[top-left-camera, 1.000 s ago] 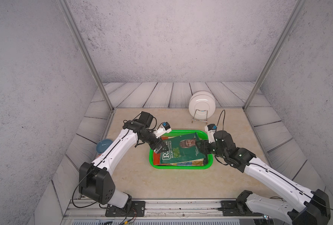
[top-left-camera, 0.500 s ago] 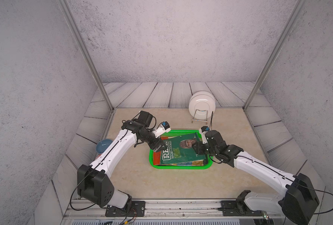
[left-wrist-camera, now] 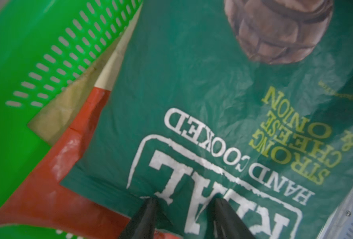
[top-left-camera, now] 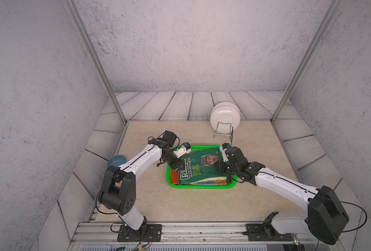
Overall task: Put the potato chips into the basket
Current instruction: Place the potato chip in the basket.
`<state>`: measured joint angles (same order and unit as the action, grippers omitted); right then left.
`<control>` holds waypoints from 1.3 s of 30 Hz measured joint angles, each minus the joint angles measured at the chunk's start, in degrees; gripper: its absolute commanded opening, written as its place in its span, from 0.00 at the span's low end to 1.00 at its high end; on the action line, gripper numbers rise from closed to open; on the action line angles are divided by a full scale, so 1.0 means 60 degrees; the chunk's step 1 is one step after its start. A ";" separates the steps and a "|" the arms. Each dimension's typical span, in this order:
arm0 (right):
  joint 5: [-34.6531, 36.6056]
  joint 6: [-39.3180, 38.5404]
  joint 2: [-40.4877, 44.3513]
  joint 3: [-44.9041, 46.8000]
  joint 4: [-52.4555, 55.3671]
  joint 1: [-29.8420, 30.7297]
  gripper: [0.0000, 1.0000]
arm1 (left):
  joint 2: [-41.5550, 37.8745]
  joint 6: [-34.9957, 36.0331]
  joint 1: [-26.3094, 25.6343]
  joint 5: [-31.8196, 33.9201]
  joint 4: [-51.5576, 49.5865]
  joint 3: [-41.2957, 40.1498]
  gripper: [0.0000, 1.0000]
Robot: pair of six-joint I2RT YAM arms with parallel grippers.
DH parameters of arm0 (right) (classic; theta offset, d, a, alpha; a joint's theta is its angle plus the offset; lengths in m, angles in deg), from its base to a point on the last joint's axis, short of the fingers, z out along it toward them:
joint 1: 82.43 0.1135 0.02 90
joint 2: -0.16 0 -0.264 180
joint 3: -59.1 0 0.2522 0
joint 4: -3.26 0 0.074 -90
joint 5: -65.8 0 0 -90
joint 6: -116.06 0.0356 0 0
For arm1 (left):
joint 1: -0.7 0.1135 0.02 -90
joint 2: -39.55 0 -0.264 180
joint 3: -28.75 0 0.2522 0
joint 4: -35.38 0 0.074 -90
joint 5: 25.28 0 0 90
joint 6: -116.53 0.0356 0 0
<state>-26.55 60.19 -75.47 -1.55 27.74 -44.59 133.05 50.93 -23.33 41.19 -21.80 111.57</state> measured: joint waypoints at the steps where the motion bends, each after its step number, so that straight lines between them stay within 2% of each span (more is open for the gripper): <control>1: 0.0000 0.0000 0.0000 0.0022 -0.0047 0.0000 0.22 | 0.0000 -0.0004 -0.0018 0.0044 0.0062 -0.0055 0.51; 4: 0.0007 -0.0004 0.0000 0.0062 -0.0131 0.0000 0.23 | -0.0004 0.0000 -0.0040 0.0138 0.0171 -0.0142 0.54; 7: 0.0033 -0.0025 0.0015 0.0062 -0.0138 -0.0004 0.27 | -0.0066 -0.0004 -0.0040 0.0211 0.0157 -0.0142 0.62; 13: 0.0171 -0.0237 0.0361 0.0040 0.0255 -0.0036 0.35 | -0.0561 0.0004 -0.0033 0.0397 -0.0404 0.0299 0.81; 17: 0.0368 -0.0426 0.0973 -0.0113 0.0528 -0.0047 0.44 | -0.1209 -0.0069 -0.0033 0.0492 -0.0739 0.0987 1.00; 22: 0.0692 -0.0718 0.1657 -0.0120 0.0499 -0.0164 0.47 | -0.2062 -0.0317 0.0025 0.0725 -0.0703 0.1446 0.99; 27: 0.0772 -0.1031 0.1749 -0.0135 0.0554 -0.0940 0.48 | -0.2539 -0.0987 0.0586 0.1045 -0.0062 0.1213 0.99; 34: 0.0714 -0.1304 0.2157 0.0069 0.0586 -0.2492 0.51 | -0.3005 -0.1912 0.2142 0.1548 0.2167 -0.0827 0.99; 36: 0.0718 -0.1366 0.2306 0.0229 0.0597 -0.2911 0.60 | -0.3038 -0.2087 0.2565 0.1730 0.2849 -0.1497 0.99; 39: 0.0725 -0.1453 0.2539 0.0546 0.0594 -0.3439 0.63 | -0.3049 -0.2273 0.3071 0.1883 0.3748 -0.2390 0.99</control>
<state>-22.20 51.47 -60.24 1.73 31.31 -65.22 114.75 37.29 -4.90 52.49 0.69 97.23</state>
